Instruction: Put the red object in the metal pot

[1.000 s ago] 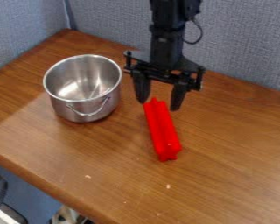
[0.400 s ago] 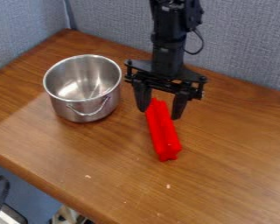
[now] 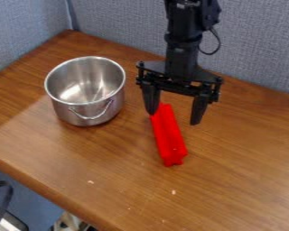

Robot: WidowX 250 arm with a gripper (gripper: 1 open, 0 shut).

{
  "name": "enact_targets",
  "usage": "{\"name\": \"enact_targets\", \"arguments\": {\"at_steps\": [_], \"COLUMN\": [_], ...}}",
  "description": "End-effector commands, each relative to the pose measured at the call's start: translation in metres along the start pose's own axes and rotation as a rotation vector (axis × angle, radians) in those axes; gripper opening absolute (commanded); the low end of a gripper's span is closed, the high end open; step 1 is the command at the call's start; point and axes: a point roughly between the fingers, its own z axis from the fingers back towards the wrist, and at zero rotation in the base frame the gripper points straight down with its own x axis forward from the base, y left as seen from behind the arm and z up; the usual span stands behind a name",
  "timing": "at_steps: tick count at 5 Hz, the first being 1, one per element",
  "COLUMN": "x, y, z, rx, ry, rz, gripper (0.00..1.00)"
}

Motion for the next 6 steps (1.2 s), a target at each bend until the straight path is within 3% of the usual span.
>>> {"name": "enact_targets", "arguments": {"at_steps": [1,3,5,6], "x": [0.006,0.011,0.022,0.024], "y": [0.007,0.014,0.012,0.012], "z": [0.005,-0.019,-0.026,-0.021], "rx": [-0.003,-0.005,-0.031,-0.059], "ry": [-0.034,-0.041,-0.043,-0.031], "rz": [-0.041,0.057,0.279,0.421], "gripper": [1.0,1.0,1.0,1.0]}}
